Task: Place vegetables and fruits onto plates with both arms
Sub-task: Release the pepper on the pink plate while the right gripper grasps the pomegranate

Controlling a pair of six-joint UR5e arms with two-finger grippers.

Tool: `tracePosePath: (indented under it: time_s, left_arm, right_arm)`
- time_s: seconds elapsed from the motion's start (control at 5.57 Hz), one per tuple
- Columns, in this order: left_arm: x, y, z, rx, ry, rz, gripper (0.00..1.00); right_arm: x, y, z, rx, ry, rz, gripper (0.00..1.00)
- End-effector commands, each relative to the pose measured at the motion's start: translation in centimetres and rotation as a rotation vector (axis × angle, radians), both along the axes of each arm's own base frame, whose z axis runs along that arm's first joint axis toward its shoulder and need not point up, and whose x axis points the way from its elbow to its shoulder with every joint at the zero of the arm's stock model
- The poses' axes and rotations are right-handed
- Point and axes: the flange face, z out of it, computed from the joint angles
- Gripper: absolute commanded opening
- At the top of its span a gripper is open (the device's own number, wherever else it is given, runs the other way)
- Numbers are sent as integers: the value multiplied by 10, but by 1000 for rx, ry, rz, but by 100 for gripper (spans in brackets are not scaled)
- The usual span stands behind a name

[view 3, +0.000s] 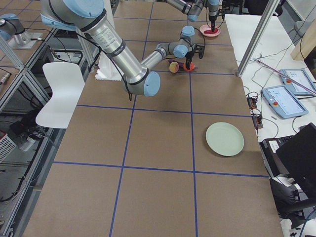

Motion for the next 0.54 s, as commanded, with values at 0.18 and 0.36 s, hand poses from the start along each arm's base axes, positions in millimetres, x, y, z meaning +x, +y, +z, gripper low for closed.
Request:
tracePosePath:
  time_s: [0.18,0.36]
  left_arm:
    - [105,82,-176,-94,289,86,99]
    - [161,124,-235,-144,316,112,99]
  right_arm:
    - [83,-52,10,41,3,89,0]
    - [105,-66,34,75,45,77,0]
